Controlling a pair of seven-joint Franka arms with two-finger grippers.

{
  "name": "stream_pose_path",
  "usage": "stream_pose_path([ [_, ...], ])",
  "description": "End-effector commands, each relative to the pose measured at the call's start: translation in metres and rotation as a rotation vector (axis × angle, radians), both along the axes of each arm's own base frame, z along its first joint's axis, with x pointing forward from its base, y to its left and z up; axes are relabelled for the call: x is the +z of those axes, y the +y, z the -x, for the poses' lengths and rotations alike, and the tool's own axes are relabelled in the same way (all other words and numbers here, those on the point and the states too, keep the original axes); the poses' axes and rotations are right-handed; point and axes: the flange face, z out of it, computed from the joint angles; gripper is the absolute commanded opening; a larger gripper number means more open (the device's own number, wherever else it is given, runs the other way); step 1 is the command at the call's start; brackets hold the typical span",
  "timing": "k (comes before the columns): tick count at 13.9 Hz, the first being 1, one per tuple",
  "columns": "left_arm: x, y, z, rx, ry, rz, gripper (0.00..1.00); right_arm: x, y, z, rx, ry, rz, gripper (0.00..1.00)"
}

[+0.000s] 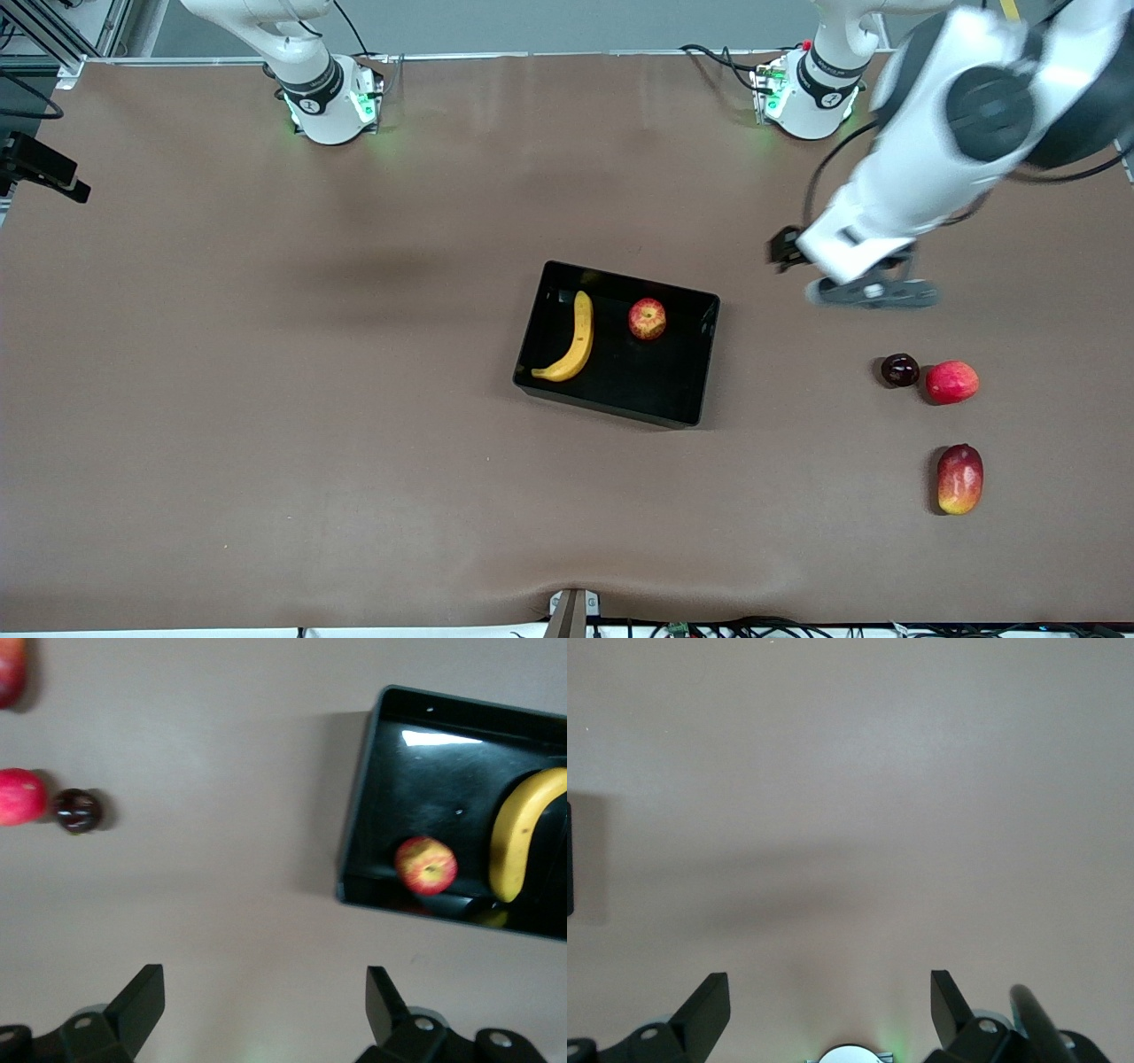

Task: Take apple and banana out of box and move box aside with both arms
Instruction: 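Reach the left gripper over the red-yellow apple inside the black box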

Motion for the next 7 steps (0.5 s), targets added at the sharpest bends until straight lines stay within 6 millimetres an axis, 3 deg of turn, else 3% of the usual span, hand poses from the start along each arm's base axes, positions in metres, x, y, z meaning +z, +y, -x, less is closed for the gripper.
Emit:
stream_pose_path([
  [1,-0.045,-0.041,-0.001,0.041,-0.037,0.009,1.00,-0.009,-0.007,-0.007,-0.007,0.025,-0.001,1.00],
  [5,-0.131,-0.105,0.012,0.073,-0.102,0.020,1.00,-0.010,-0.009,-0.008,-0.010,0.028,-0.001,1.00],
  [7,-0.170,-0.124,0.014,0.135,-0.095,0.040,1.00,-0.011,-0.010,-0.007,-0.012,0.030,-0.001,1.00],
])
